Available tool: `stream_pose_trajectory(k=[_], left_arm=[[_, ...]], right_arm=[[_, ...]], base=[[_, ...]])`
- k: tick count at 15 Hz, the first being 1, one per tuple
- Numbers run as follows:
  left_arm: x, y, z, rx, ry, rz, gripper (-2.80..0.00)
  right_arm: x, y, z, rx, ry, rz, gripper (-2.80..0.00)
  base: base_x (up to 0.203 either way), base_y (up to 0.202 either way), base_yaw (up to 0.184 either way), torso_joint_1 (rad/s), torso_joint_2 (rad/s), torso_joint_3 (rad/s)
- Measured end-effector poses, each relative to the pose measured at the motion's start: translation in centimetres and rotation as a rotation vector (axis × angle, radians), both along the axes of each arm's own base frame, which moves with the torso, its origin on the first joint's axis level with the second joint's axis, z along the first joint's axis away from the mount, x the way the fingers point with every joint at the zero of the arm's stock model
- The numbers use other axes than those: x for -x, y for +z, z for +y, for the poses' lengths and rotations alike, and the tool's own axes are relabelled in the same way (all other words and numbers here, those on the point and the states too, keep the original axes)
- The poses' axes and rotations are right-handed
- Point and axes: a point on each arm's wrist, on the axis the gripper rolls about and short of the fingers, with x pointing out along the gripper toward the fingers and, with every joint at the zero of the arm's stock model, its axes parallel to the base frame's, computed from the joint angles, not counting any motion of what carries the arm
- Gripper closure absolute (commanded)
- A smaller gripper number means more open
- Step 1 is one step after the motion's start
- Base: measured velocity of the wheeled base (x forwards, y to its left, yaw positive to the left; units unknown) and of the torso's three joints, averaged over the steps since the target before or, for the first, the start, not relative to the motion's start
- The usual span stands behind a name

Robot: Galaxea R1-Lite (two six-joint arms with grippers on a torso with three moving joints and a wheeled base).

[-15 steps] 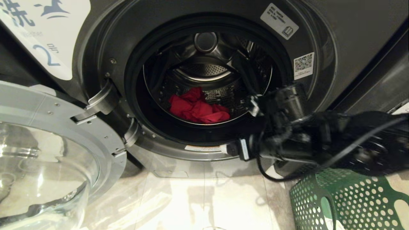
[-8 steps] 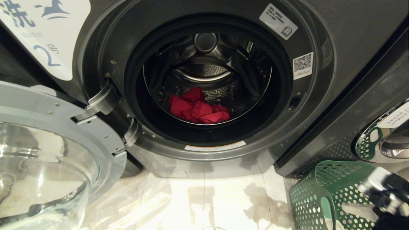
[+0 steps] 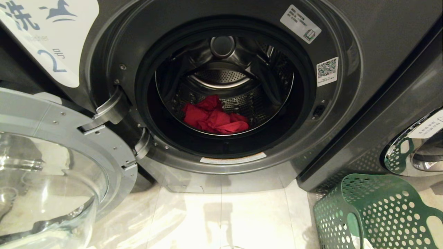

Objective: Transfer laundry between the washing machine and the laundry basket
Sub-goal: Pick a cloth and place it into the basket

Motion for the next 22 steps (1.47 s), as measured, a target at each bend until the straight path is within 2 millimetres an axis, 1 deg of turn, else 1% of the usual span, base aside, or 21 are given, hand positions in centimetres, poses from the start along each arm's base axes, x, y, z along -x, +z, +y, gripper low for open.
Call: stream_pose_trajectory(k=[1,4,6,9,11,16,22], left_arm=[[0.0,0.0,0.0,0.0,0.0,0.0,0.0],[0.0,0.0,0.0,0.0,0.0,0.0,0.0],[0.0,0.0,0.0,0.0,0.0,0.0,0.0],[0.0,0.0,0.0,0.0,0.0,0.0,0.0],[0.0,0.0,0.0,0.0,0.0,0.0,0.0],[0.0,0.0,0.0,0.0,0.0,0.0,0.0],[0.0,0.0,0.0,0.0,0.0,0.0,0.0]], right_arm=[[0.0,-0.4,0.0,-0.013,-0.001,-0.048,-2.8],[0.2,-0.7,0.2,-0.049,0.149,-0.146,-2.8],[0.3,-0.8,0.4,-0.092,0.208,-0.196,-2.8],[1.2,-1.8,0.6,-0.163,0.263,-0.191,-2.8],[2.0,-2.5,0.7,-0.207,0.276,-0.194,-2.8],[3.7,-2.9,0.7,-0.234,0.257,-0.395,-2.8],[4.1,-3.1,0.7,-0.242,0.249,-0.443,-2.8]], base=[[0.0,0.0,0.0,0.0,0.0,0.0],[0.0,0.0,0.0,0.0,0.0,0.0],[0.0,0.0,0.0,0.0,0.0,0.0],[0.0,0.0,0.0,0.0,0.0,0.0],[0.0,0.0,0.0,0.0,0.0,0.0],[0.0,0.0,0.0,0.0,0.0,0.0],[0.0,0.0,0.0,0.0,0.0,0.0]])
